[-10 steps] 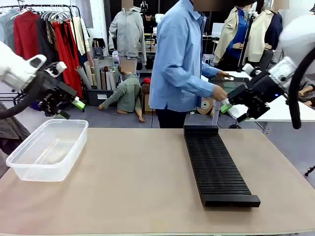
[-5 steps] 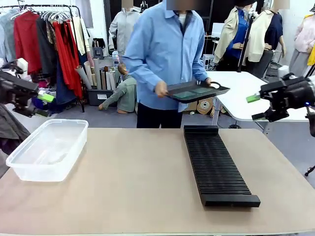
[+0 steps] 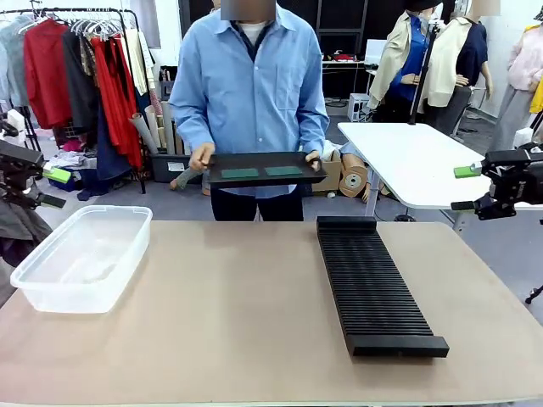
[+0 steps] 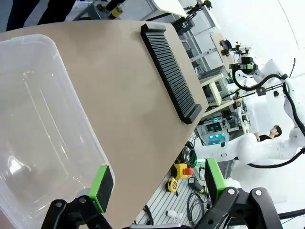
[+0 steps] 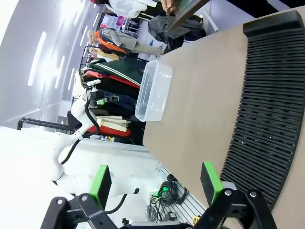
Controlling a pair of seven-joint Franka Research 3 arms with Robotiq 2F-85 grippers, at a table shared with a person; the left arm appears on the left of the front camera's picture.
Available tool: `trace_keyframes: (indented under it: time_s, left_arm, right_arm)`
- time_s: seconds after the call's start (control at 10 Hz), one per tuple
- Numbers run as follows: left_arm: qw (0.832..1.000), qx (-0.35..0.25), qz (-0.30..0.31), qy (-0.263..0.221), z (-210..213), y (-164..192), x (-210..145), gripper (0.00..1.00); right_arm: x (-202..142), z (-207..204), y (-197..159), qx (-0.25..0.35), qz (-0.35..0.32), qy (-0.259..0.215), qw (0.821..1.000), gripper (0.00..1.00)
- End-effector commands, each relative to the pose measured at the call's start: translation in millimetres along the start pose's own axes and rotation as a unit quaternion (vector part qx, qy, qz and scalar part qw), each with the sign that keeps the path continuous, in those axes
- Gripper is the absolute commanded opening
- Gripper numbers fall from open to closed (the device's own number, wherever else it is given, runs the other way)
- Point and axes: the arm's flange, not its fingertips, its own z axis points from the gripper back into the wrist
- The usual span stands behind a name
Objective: Sort PCBs into racks and boxes based on the side picked up.
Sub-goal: Pick up the Blank PCB handed by the Human.
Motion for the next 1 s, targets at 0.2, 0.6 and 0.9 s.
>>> trace_keyframes:
  time_s: [0.2,0.6,0.9]
  left_arm:
    - [1.0,0.0,0.0,0.0,0.0,0.0,0.0,1.0]
    - [1.0,0.0,0.0,0.0,0.0,0.0,0.0,1.0]
    - [1.0,0.0,0.0,0.0,0.0,0.0,0.0,1.0]
  right_arm:
    - [-0.5,3.0,0.5,-0.005,0.0,-0.002,1.0,1.0]
    - [-0.5,3.0,0.5,-0.005,0.0,-0.002,1.0,1.0]
    - [-0.5,3.0,0.5,-0.005,0.0,-0.002,1.0,1.0]
